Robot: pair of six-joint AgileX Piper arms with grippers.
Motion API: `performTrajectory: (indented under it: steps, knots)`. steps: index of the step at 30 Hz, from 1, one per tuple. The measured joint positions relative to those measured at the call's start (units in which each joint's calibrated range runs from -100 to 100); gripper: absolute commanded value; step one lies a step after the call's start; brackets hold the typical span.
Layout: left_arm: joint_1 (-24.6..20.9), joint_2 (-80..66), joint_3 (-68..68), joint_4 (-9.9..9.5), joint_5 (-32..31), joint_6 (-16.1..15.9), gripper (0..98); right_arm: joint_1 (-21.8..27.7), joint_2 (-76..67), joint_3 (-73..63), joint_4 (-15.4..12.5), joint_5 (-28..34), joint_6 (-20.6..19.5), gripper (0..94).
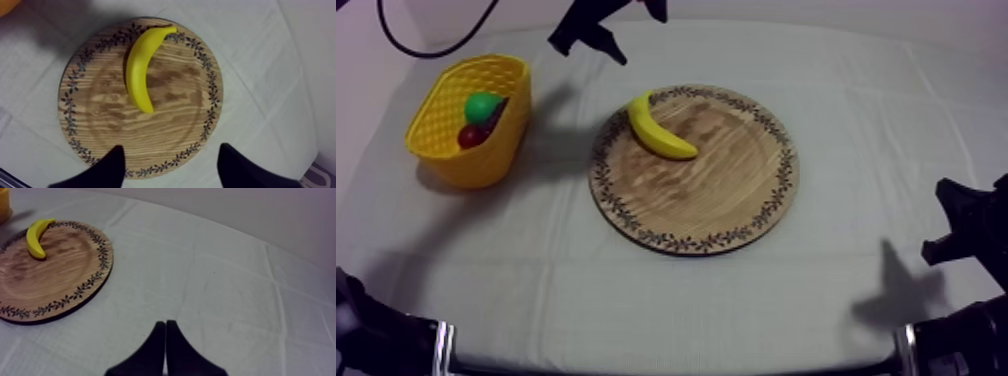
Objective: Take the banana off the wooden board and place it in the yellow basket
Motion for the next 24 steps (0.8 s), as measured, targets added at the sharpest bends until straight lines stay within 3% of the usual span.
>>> performTrajectory:
  steps: [7, 15, 24]
  knots:
    - [0.11, 0.89, 1.01, -0.25, -0.02, -0.52, 91.0, 0.0, 0.0, 0.0, 0.0, 0.0, 0.0, 0.3]
    - [0.07, 4.94, 2.68, -0.68, -0.72, -1.85, 87.7, 0.0, 0.0, 0.0, 0.0, 0.0, 0.0, 0.3]
    - [-0.25, 11.43, 5.25, 1.0, -5.59, -3.29, 84.5, 0.0, 0.0, 0.0, 0.0, 0.0, 0.0, 0.3]
